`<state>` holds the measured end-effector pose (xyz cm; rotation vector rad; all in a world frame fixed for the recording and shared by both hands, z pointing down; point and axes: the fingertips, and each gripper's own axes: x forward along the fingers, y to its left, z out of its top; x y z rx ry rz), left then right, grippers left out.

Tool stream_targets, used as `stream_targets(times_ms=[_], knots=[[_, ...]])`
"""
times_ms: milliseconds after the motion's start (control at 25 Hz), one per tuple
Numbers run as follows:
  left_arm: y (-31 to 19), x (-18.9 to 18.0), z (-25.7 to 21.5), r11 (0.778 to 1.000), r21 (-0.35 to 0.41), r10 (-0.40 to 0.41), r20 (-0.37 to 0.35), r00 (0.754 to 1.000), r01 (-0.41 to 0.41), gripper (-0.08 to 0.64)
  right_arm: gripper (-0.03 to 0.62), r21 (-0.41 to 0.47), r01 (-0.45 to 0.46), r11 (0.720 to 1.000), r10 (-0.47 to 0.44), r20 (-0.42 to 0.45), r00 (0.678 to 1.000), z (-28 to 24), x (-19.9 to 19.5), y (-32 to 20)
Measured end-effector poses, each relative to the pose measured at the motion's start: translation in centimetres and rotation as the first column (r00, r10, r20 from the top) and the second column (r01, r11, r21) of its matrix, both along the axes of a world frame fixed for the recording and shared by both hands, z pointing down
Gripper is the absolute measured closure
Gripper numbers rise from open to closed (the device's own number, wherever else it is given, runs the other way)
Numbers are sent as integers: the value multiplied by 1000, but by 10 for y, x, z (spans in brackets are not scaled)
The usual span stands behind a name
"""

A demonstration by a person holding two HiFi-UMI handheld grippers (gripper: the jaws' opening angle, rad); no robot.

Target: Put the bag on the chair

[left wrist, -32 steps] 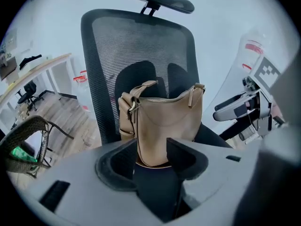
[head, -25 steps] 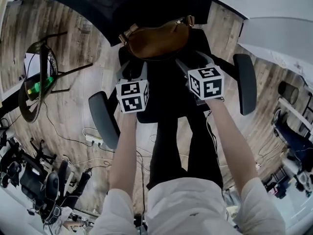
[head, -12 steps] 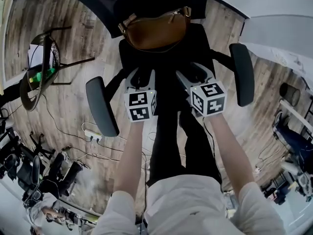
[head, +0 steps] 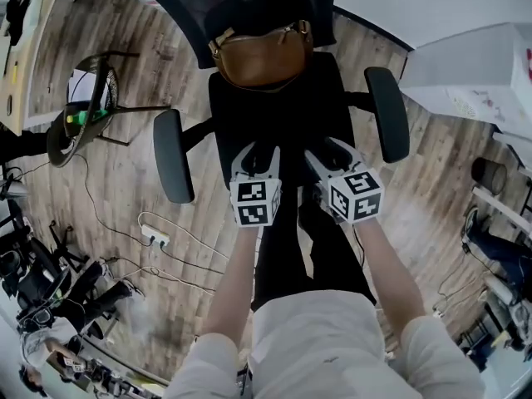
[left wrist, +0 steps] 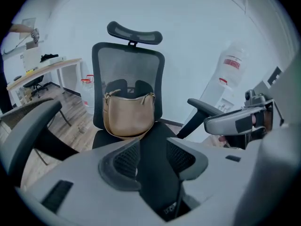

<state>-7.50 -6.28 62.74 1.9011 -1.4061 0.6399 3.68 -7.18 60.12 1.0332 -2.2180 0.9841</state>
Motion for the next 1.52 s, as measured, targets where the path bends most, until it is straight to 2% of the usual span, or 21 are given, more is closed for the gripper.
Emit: stream_targets(times_ms=[440,680,840,960,1120,1240,1520], knots=[[70,42,-74,996,86,-35,-31,999,38,388,402,72,10,997,-15,69,998,-67,43,69],[98,67,-117,987,126,-89,-104,991,102,408,425,129,3,992,-17,102,995,-105,64,90],[116,79,-139,985,139,-82,-129,988,99,408,441,160,6,987,-23,107,994,-130,71,100],[126,78,-158,984,147,-84,-140,987,104,414,482,164,20,986,-40,119,992,-147,70,107],[136,68,-183,977,167,-106,-146,984,130,425,504,187,58,981,-84,136,987,-172,63,114],[138,58,-200,971,190,-120,-145,982,146,430,556,215,93,972,-126,141,982,-188,53,112],[131,50,-236,953,261,-117,-160,980,157,443,588,286,94,954,-149,176,973,-229,42,100]])
